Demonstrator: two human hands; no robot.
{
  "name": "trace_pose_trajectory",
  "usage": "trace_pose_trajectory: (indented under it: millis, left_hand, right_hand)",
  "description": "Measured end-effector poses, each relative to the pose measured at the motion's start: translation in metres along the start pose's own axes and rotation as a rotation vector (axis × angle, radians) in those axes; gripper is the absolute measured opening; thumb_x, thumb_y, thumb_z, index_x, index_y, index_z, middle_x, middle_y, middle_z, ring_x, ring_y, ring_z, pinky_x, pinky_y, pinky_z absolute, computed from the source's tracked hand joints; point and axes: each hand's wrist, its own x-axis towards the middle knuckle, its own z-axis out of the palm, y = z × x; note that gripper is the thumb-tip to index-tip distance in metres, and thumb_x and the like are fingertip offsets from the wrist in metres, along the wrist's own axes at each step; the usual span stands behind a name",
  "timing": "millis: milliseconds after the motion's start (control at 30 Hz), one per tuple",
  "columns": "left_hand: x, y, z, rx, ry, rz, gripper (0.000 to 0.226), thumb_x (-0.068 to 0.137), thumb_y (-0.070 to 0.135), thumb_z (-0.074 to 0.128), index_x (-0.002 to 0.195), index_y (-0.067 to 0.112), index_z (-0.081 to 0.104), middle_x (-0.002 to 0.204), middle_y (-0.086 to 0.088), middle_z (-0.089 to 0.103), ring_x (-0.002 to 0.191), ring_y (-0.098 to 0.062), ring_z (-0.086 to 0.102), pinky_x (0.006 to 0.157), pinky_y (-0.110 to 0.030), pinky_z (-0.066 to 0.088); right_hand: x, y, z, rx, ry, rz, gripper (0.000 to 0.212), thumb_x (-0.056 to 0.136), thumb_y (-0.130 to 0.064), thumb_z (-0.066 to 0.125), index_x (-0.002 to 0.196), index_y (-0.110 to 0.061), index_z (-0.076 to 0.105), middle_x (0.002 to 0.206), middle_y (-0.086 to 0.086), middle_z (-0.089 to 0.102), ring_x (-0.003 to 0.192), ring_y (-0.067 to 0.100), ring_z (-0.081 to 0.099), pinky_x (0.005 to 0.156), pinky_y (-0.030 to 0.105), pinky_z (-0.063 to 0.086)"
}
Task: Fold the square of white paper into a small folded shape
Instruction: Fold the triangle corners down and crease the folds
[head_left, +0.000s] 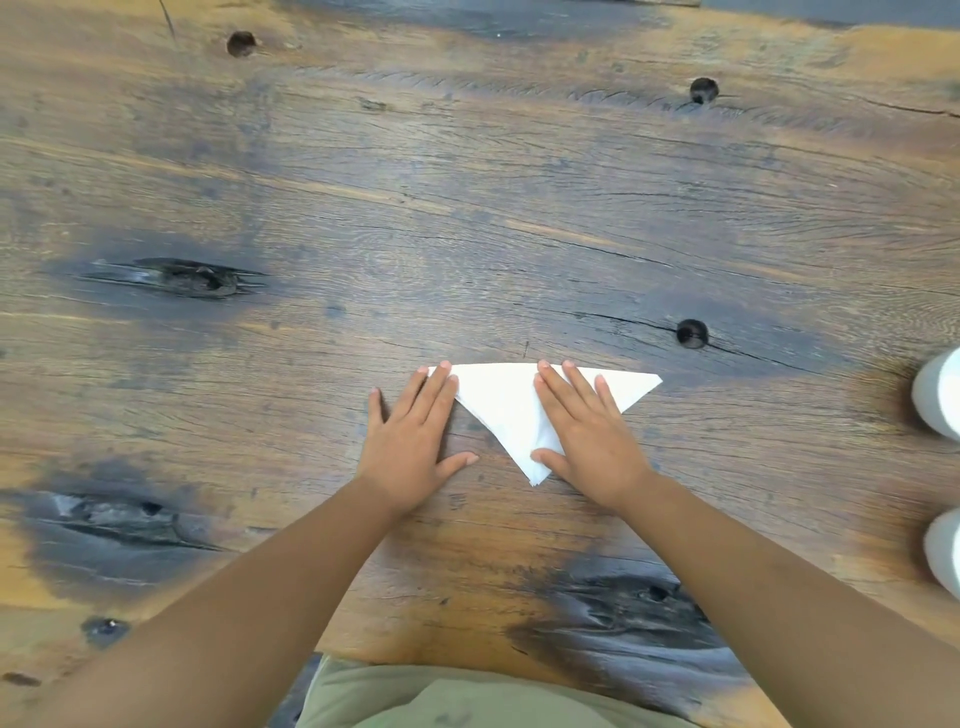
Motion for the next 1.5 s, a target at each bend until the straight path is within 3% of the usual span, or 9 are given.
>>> trace_pose_trajectory:
  millis: [367,767,967,1200,1333,1500]
  left_hand:
    - [-0.005,-0.012,0.000,0.009,-0.036,-0.011,0.101,0.085,0.079,0.035,0.157,0.024,-0.012,0.164,0.011,-0.020,0.150,-0.010,-0.018,0.117,-0.066,0.005]
    - [-0.005,-0.004,-0.013,0.009,-0.068,-0.025,0.101,0.086,0.073,0.047,0.158,0.022,-0.002,0.165,0.009,-0.017,0.152,-0.015,-0.010,0.117,-0.065,0.013]
    - [0.000,0.013,-0.017,-0.020,-0.018,0.028,0.097,0.088,0.072,0.044,0.158,0.023,-0.002,0.166,0.008,-0.013,0.152,-0.014,-0.011,0.117,-0.066,0.005]
    - [0.027,0.053,-0.013,-0.035,-0.046,0.123,0.074,0.100,0.055,0.035,0.158,0.022,0.002,0.167,0.004,-0.010,0.153,-0.018,-0.008,0.121,-0.057,0.007]
    - [0.033,0.061,-0.007,0.012,-0.060,0.143,0.062,0.105,0.045,0.026,0.158,0.023,0.000,0.167,0.003,-0.012,0.153,-0.020,-0.011,0.122,-0.056,0.004]
    - [0.031,0.063,0.000,0.042,-0.067,0.137,0.068,0.104,0.050,0.026,0.158,0.023,-0.005,0.166,0.001,-0.018,0.152,-0.022,-0.017,0.121,-0.057,0.000]
  right_hand:
    - [0.000,0.002,0.003,0.001,0.006,-0.006,0.087,0.094,-0.053,0.049,0.157,-0.017,0.000,0.165,-0.002,-0.010,0.150,0.021,-0.017,0.123,0.048,-0.002]
    - [-0.008,0.001,-0.004,0.104,0.081,0.004,0.088,0.093,-0.052,0.053,0.157,-0.021,-0.001,0.163,-0.006,-0.011,0.149,0.016,-0.019,0.122,0.041,-0.008]
    - [-0.020,0.010,-0.006,0.234,0.175,0.063,0.078,0.095,-0.037,0.058,0.156,-0.017,0.013,0.164,-0.004,0.005,0.149,0.010,-0.011,0.120,0.030,-0.012]
    - [-0.025,0.024,-0.004,0.195,0.244,0.164,0.071,0.089,-0.035,0.067,0.148,-0.008,0.036,0.156,0.012,0.033,0.146,0.030,0.026,0.121,0.046,0.018]
    - [-0.024,0.028,0.004,0.191,0.216,0.168,0.072,0.093,-0.038,0.062,0.152,-0.012,0.030,0.161,0.009,0.024,0.150,0.026,0.015,0.123,0.043,0.010]
    - [-0.025,0.027,0.009,0.197,0.238,0.156,0.070,0.093,-0.036,0.062,0.152,-0.013,0.032,0.161,0.011,0.022,0.151,0.028,0.013,0.123,0.045,0.010]
